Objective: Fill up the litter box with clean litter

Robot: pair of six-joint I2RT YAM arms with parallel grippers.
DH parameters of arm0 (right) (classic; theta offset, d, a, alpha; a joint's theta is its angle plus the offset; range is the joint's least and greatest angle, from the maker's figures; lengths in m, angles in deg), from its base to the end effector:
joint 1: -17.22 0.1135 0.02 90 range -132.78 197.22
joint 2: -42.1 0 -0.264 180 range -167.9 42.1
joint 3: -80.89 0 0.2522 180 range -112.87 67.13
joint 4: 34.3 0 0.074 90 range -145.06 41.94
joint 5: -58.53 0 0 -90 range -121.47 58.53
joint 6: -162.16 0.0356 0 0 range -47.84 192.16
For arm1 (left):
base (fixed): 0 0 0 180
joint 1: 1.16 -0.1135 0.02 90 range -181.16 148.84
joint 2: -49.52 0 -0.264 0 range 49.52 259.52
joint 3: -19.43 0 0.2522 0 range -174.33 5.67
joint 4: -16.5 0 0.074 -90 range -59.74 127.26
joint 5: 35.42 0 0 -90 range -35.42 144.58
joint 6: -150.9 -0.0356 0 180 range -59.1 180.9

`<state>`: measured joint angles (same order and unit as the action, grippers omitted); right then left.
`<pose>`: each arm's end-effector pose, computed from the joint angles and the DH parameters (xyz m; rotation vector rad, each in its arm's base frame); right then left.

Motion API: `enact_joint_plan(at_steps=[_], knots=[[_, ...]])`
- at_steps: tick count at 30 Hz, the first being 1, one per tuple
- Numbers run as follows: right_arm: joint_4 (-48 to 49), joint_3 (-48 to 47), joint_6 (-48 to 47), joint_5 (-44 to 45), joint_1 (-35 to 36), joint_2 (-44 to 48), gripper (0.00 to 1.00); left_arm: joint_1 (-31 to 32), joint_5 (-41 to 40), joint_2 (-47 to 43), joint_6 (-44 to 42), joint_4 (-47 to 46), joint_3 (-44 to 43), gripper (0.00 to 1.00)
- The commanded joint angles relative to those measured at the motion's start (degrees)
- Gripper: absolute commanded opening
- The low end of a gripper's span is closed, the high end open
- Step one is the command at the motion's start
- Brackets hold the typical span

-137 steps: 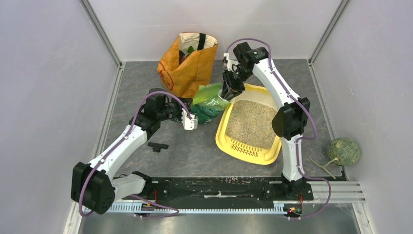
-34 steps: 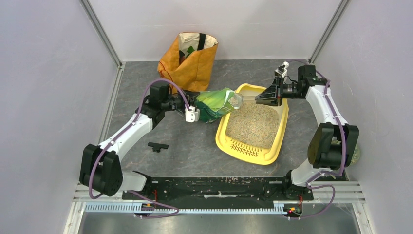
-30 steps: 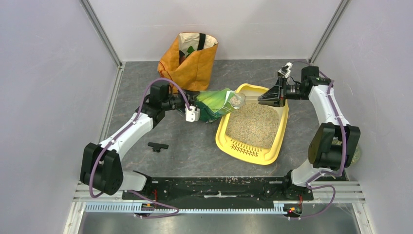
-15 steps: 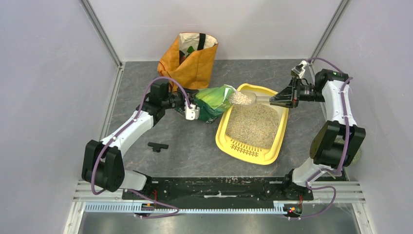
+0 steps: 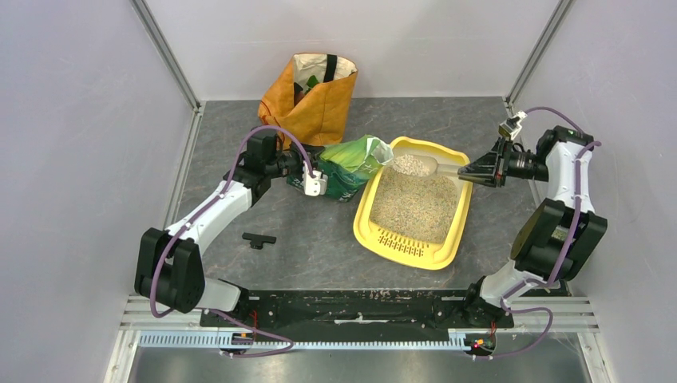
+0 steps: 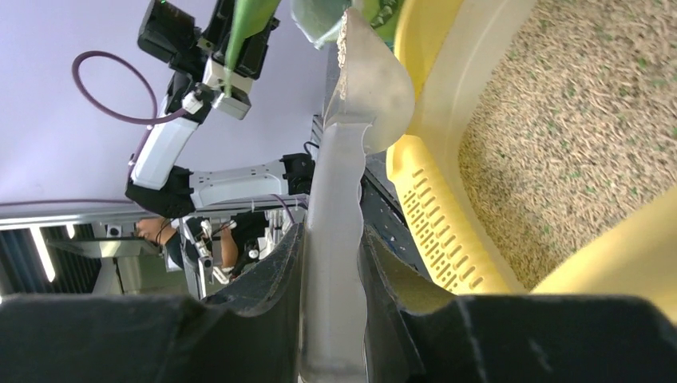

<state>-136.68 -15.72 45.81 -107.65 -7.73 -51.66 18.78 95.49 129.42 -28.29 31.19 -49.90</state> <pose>0.2644 -0.0849 0.3081 0.1160 2.1856 1.6220 0.2862 -0.1286 0.2841 1.7603 0.7160 0.0985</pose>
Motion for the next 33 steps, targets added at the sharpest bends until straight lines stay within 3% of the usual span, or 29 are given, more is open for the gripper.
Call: enact_joint_plan(at_steps=[1, 7, 10, 17, 24, 28, 33], knots=[[-11.1, 2.8, -2.6, 2.7, -2.1, 3.8, 0.00, -0.2, 1.6, -0.3, -3.3, -4.4, -4.0, 0.02], [-9.0, 1.2, 0.0, 7.7, -3.0, 3.2, 0.00, -0.2, 1.8, -0.5, -3.2, -4.4, -3.9, 0.02], [3.0, 0.4, 13.1, 17.4, -2.0, 6.0, 0.00, -0.2, 2.0, -0.6, -3.3, -4.4, -3.5, 0.02], [9.5, -8.0, 18.4, 36.3, 9.4, 7.6, 0.00, -0.2, 1.2, -1.0, -3.6, -4.8, -2.8, 0.02], [9.1, -16.6, 16.8, 52.3, 19.1, 8.5, 0.00, -0.2, 0.6, -1.5, -3.3, -6.3, -1.8, 0.02], [8.7, -22.1, 14.3, 52.0, 20.9, 7.9, 0.00, -0.2, 0.5, -2.0, -3.0, -6.6, -1.2, 0.02], [4.9, -30.2, 10.6, 38.9, 21.7, 4.5, 0.00, -0.3, 0.7, -2.5, -2.6, -7.1, -0.9, 0.02]])
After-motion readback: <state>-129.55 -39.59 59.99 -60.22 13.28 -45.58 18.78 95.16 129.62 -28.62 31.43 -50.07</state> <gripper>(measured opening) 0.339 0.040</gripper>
